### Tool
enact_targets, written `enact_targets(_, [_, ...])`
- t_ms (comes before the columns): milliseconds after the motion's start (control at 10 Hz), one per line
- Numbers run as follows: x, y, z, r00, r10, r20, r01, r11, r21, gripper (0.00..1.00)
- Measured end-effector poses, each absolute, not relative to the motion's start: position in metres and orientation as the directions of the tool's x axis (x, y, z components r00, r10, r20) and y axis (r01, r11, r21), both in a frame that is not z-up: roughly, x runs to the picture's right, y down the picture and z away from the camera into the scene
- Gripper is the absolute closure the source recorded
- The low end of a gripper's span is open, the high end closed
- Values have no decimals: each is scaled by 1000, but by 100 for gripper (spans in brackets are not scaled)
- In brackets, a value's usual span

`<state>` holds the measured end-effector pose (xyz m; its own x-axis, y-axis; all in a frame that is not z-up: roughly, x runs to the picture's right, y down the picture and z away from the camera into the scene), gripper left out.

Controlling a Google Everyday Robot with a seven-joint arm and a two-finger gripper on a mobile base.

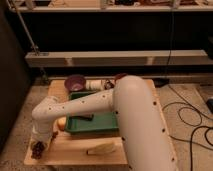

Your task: Place grapes in purple bowl

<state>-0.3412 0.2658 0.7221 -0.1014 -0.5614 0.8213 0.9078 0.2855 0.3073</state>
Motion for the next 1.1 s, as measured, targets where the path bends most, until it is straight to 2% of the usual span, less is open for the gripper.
enact_targets(500, [-331, 171, 634, -174, -614, 770, 830, 329, 450, 100])
enact_targets(700, [-319, 139, 618, -165, -624, 764, 802, 366, 472, 100])
enact_targets(1100, [-320, 138, 616, -169, -623, 764, 800, 367, 476, 100])
